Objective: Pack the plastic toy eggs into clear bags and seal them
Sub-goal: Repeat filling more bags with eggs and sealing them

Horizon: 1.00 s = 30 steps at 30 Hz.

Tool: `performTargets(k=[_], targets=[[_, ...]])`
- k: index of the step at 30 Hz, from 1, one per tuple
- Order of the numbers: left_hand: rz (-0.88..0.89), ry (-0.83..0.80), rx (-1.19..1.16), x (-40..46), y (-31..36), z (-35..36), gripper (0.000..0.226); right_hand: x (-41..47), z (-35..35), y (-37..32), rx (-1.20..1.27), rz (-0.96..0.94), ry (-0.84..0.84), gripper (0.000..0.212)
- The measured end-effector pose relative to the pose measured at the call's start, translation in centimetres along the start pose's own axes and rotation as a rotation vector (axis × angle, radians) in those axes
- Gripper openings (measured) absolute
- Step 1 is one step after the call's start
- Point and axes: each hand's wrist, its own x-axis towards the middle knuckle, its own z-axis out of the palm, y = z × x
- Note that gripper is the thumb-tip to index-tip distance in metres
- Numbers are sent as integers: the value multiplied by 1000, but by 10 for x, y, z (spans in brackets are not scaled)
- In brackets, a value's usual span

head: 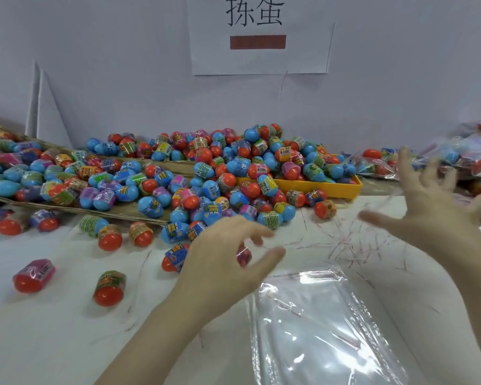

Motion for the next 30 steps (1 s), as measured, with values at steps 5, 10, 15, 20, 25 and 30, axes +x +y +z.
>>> performTargets(k=[5,10,15,20,25,30], targets=[[-24,-483,382,-4,-1,4,64,-5,-2,-3,37,-47,57,101],[-54,-537,363,-1,3,4,46,-1,3,-2,237,-291,71,33],[-35,-465,290,-3,1,6,27,6,15,-1,-4,-271,-187,112],[-13,-246,20,-4,-1,7,6,-3,10,-6,230,-295,222,96],[-168,-153,-351,1,6,0,6,0,17,-5,93,-183,137,71],[-313,-39,-618,4,6,-3,9,-2,16,-11,60,-279,210,130]])
